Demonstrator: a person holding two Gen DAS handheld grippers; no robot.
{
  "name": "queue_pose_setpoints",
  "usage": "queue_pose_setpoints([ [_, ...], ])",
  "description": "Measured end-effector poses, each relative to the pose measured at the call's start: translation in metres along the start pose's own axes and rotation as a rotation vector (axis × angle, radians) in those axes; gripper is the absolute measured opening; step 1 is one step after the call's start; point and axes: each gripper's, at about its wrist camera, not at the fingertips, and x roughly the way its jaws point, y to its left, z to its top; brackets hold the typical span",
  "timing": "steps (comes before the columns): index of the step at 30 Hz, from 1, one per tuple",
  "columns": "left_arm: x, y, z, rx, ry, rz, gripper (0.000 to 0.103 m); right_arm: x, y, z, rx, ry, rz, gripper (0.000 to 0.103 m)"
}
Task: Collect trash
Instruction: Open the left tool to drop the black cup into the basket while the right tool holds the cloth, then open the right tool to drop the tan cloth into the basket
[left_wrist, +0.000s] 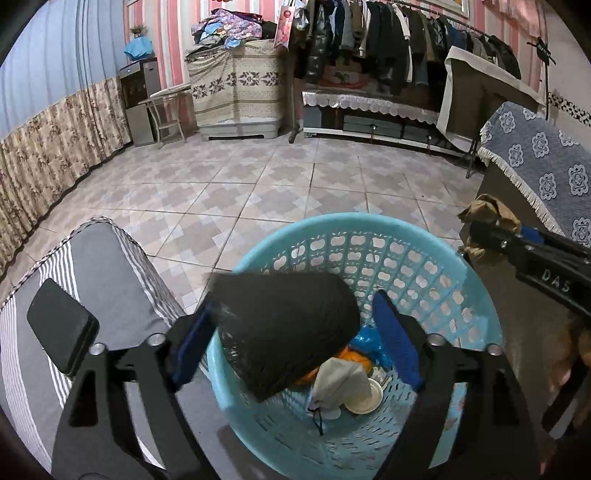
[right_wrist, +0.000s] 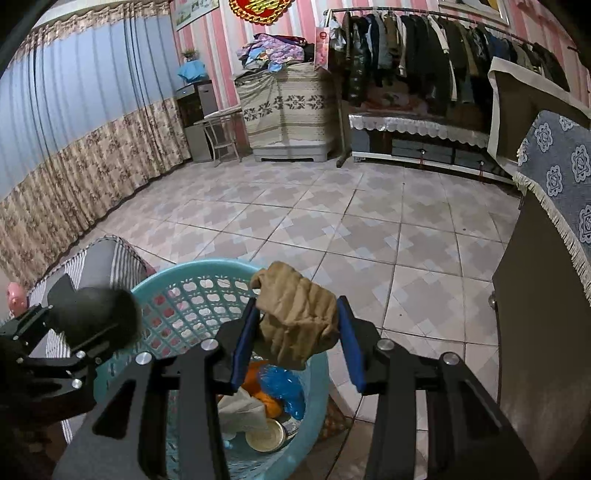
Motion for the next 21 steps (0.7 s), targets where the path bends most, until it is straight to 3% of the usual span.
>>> queue_pose_setpoints([
  [6,-0.011,0.004,0.001,0.000,-0.019,0.033,0.092,0.001,0.005,-0.001,-0.011,0.004,0.014,0.042],
  [10,-0.033,0.023,0.000,-0.052,-0.059,0.064,0.096,0.006,0.015,-0.002,-0.039,0.015,0.022,0.042],
  [21,-0.100,0.075,-0.029,-0.128,-0.168,0.213,0.097,0.025,0.060,-0.010,-0.098,0.063,0.085,0.045],
])
